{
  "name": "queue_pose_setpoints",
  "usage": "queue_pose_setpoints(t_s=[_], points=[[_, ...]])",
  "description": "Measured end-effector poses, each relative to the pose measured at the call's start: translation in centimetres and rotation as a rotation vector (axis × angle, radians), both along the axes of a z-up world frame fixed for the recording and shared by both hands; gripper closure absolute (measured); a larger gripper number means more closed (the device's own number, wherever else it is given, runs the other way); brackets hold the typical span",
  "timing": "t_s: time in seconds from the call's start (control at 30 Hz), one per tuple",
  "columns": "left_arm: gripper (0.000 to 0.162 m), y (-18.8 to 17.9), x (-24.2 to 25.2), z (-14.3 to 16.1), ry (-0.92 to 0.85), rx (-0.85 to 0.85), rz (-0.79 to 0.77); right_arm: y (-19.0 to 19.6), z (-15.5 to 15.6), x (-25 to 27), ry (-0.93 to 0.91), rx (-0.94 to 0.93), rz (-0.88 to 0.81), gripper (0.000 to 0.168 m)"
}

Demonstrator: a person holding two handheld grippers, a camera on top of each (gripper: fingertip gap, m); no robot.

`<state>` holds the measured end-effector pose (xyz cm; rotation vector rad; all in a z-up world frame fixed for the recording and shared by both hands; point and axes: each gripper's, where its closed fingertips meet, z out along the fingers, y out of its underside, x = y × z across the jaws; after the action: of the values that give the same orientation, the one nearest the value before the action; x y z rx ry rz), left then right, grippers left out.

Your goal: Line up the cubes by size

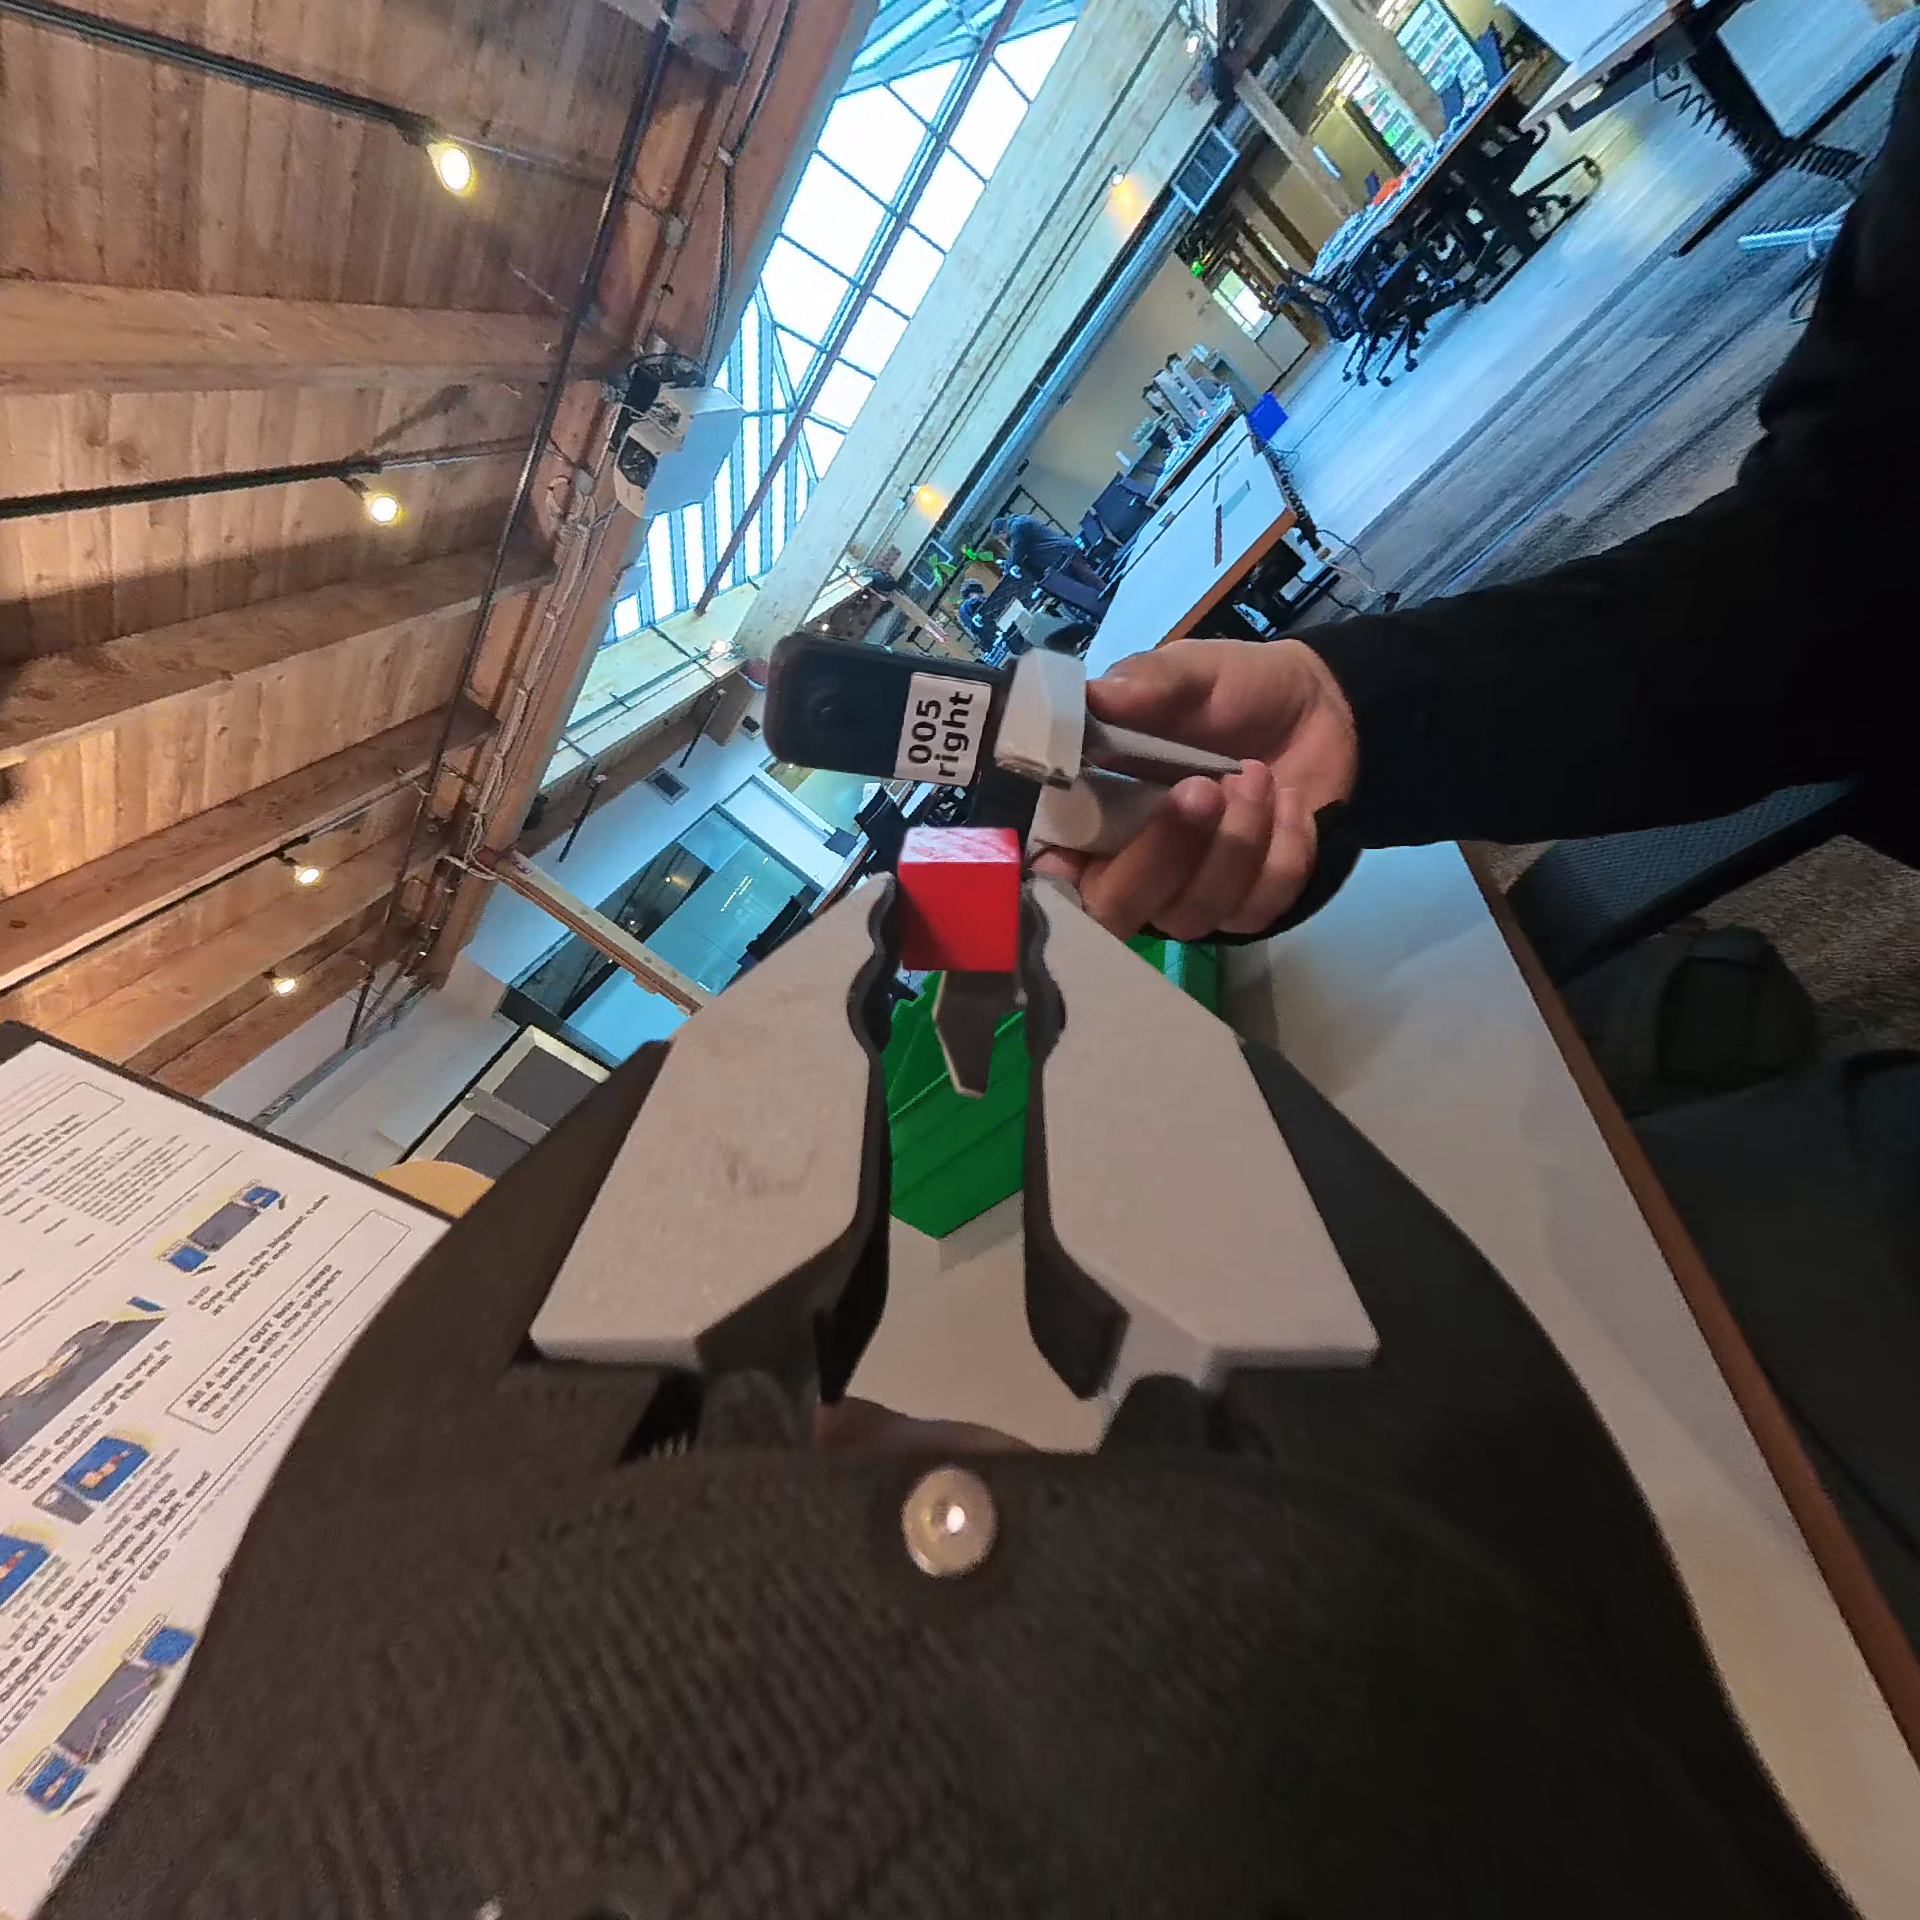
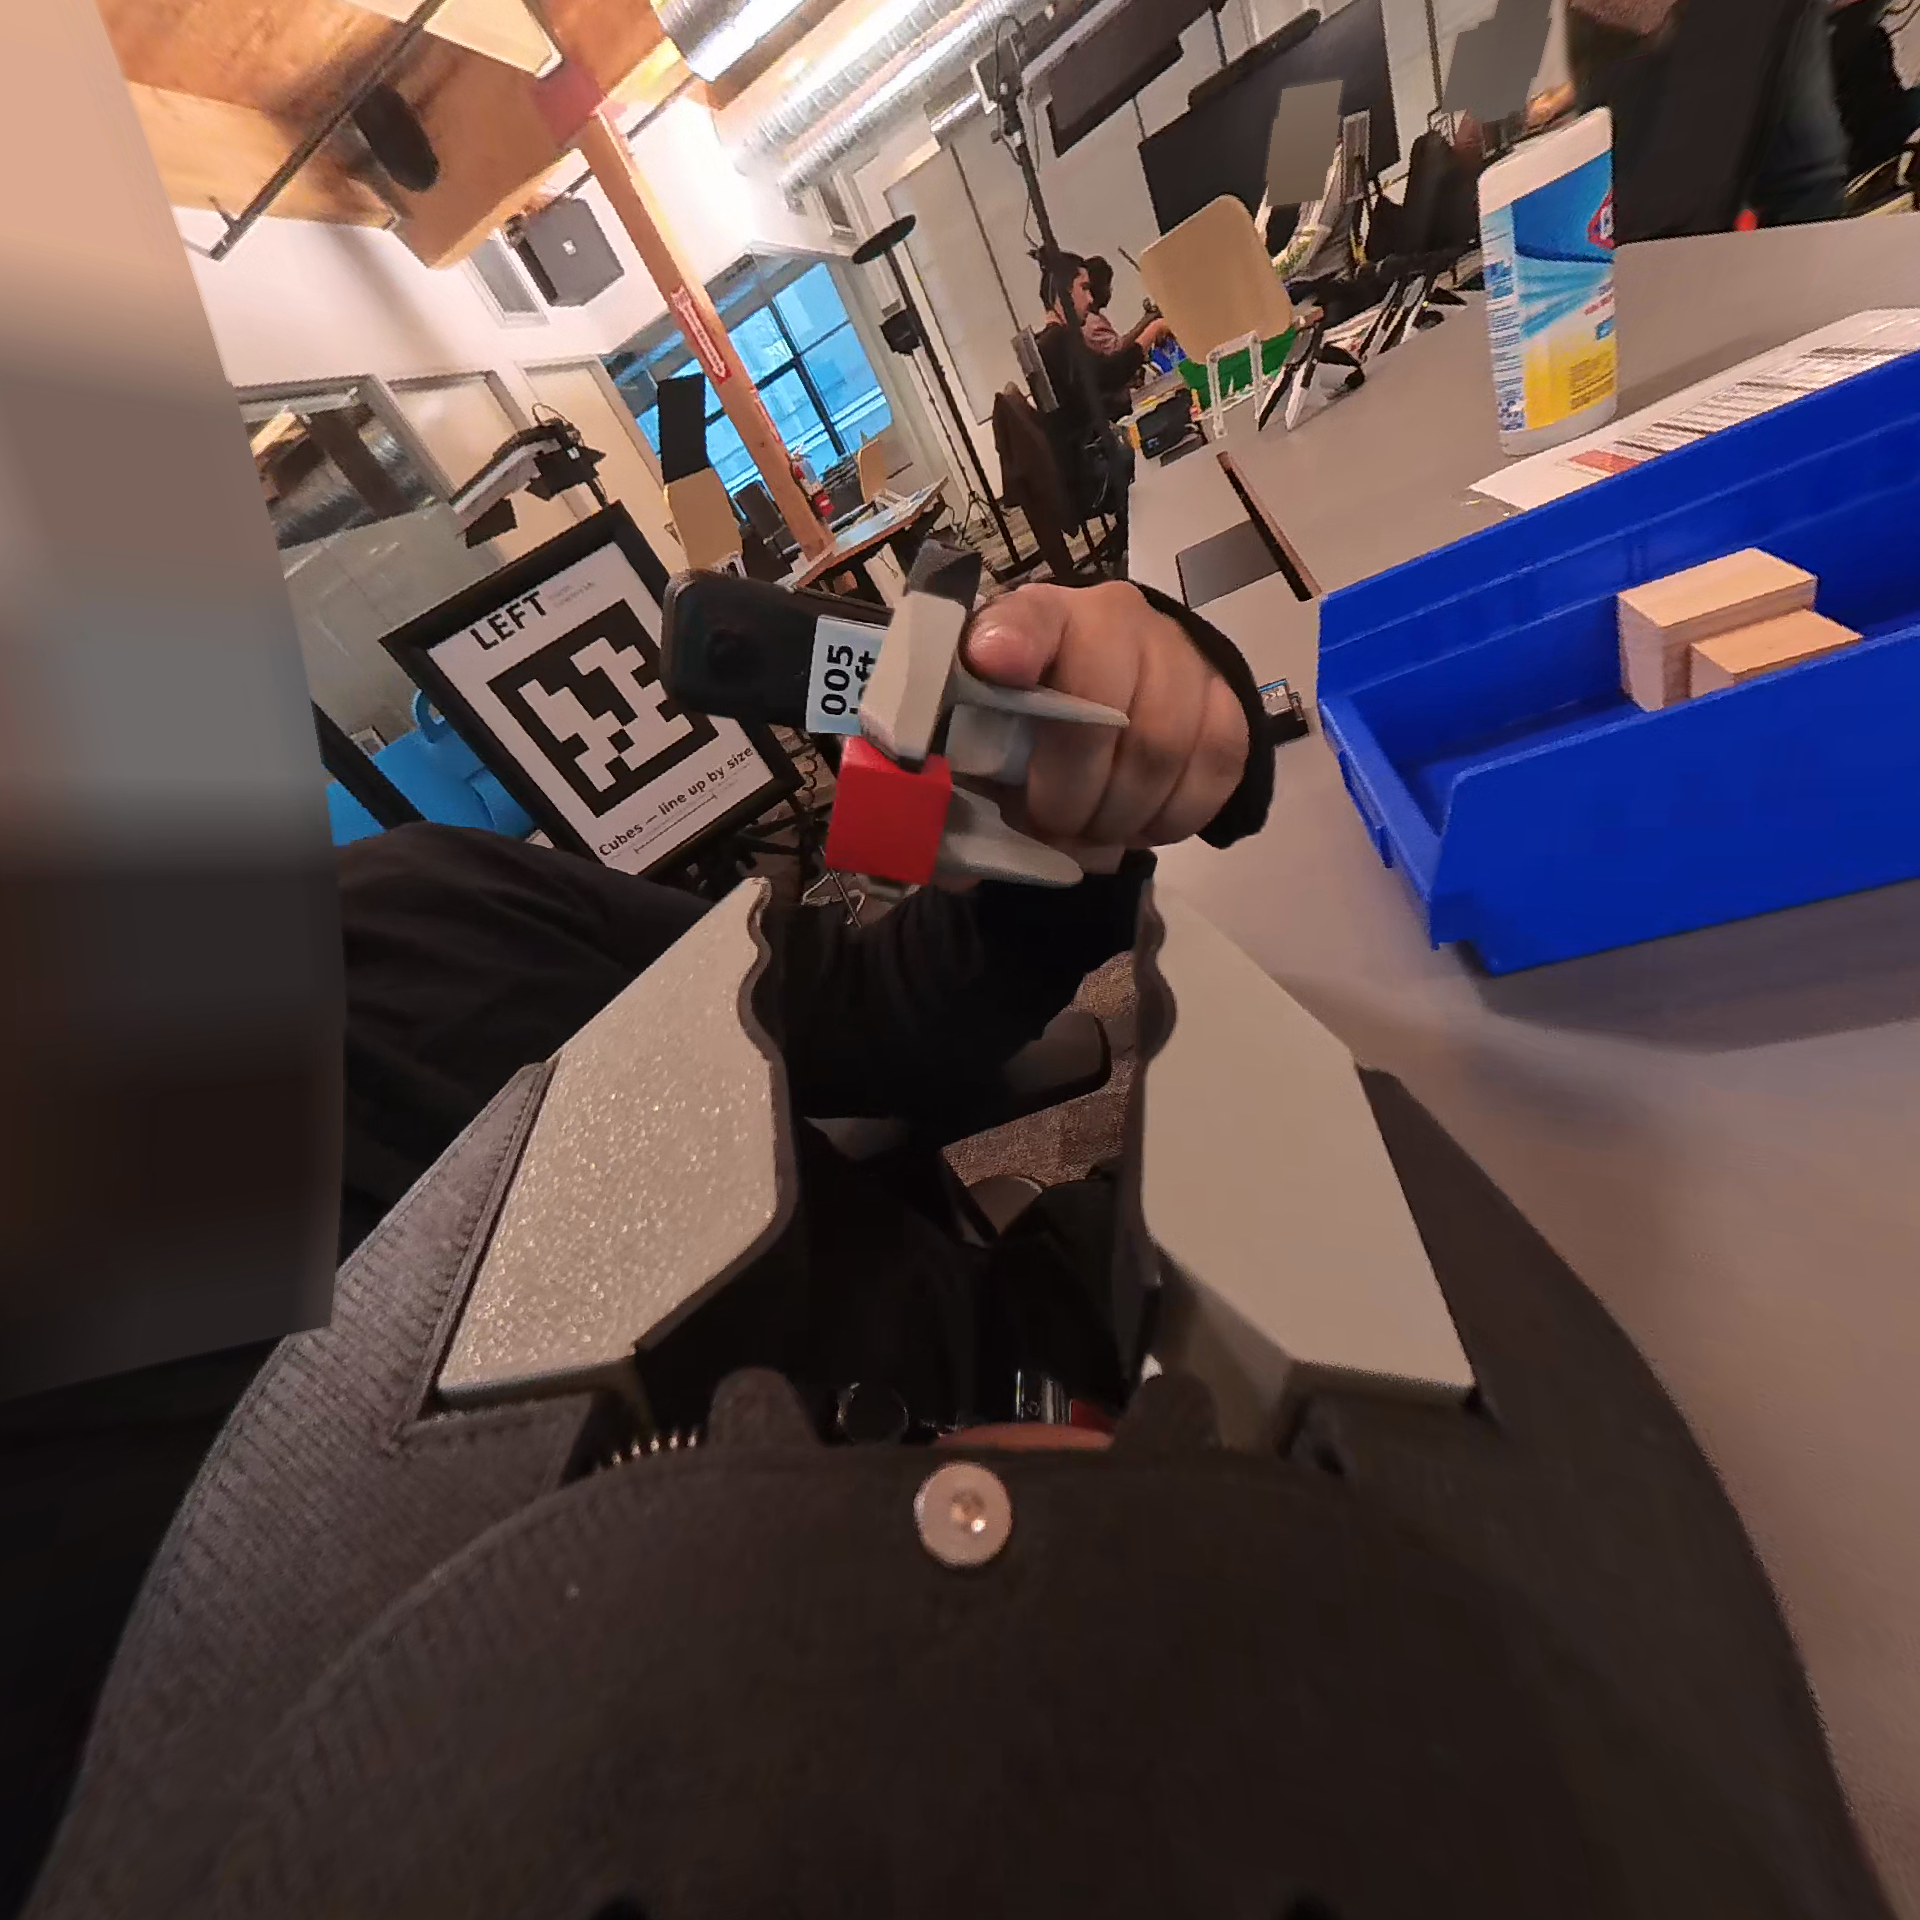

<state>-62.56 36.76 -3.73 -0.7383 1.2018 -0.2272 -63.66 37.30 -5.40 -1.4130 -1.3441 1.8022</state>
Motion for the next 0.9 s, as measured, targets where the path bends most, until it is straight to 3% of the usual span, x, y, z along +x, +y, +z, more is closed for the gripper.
queue_pose_setpoints(t_s=[0.3,0.4,0.6,0.73,0.8,0.9], points=[[0.142,0.0,0.8,-0.7,0.023,-0.013,-0.015,-0.7,0.1,-0.2,0.019,-0.039,0.052,0.115],[0.142,0.3,0.9,-1.2,0.043,-0.015,0.001,-1.2,0.4,-0.2,0.046,-0.064,0.09,0.145],[0.142,1.1,0.8,-1.8,0.067,-0.017,0.041,-0.6,-0.1,-0.4,0.023,-0.028,0.045,0.147],[0.139,2.2,0.2,-2.3,0.076,-0.153,0.079,0.8,-0.2,-0.1,0.008,0.085,-0.049,0.149],[0.151,3.4,-0.9,-1.9,0.054,-0.195,0.148,2.3,1.0,1.4,0.048,0.128,-0.109,0.149],[0.156,5.0,-3.1,-1.3,0.022,-0.229,0.257,9.0,1.2,5.4,-0.018,0.317,-0.423,0.15]])
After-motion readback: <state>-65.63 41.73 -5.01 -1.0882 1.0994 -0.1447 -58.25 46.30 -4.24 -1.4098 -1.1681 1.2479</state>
